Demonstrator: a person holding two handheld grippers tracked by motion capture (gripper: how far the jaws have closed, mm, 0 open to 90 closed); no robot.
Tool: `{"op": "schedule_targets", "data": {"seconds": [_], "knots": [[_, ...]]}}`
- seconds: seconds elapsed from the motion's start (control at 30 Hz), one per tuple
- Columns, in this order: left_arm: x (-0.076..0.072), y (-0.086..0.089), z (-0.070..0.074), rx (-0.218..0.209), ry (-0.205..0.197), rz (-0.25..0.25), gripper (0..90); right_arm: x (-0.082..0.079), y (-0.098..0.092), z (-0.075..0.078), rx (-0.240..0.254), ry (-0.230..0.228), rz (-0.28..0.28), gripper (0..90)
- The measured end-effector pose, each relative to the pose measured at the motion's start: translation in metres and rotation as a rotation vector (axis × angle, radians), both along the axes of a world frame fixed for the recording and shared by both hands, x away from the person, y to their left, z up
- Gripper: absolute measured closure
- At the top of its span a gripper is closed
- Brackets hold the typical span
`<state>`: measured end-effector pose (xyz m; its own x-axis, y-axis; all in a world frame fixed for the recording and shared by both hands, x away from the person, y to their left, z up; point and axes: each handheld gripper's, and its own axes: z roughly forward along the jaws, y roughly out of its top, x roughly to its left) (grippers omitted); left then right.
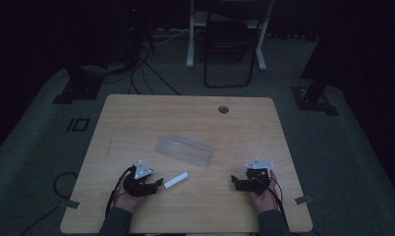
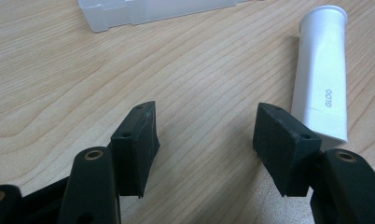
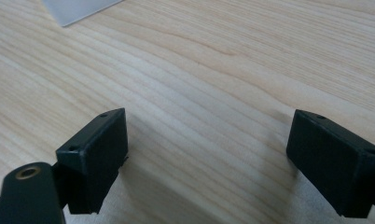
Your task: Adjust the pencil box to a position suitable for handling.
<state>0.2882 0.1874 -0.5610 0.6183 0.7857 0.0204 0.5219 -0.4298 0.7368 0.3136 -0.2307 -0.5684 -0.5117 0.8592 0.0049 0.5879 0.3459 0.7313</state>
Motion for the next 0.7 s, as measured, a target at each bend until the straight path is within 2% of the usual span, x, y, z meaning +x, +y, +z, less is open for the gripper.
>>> {"op": "schedule_targets", "data": {"seconds": [0.47, 0.63, 0.7], "knots": [[-0.0007, -0.0003, 0.001, 0.009, 0.003, 0.011, 40.4, 0.0005, 0.0008, -0.0001, 0.001, 0.0, -0.015, 12.5], [-0.0016, 0.0012, 0.0044, 0.016, 0.003, 0.022, 46.4, 0.0005, 0.0008, 0.0, 0.001, -0.001, -0.015, 12.5], [-0.003, 0.0015, 0.0077, -0.006, 0.0, 0.017, 46.8, 0.0005, 0.0008, 0.0, 0.001, 0.0, -0.015, 12.5]]}}
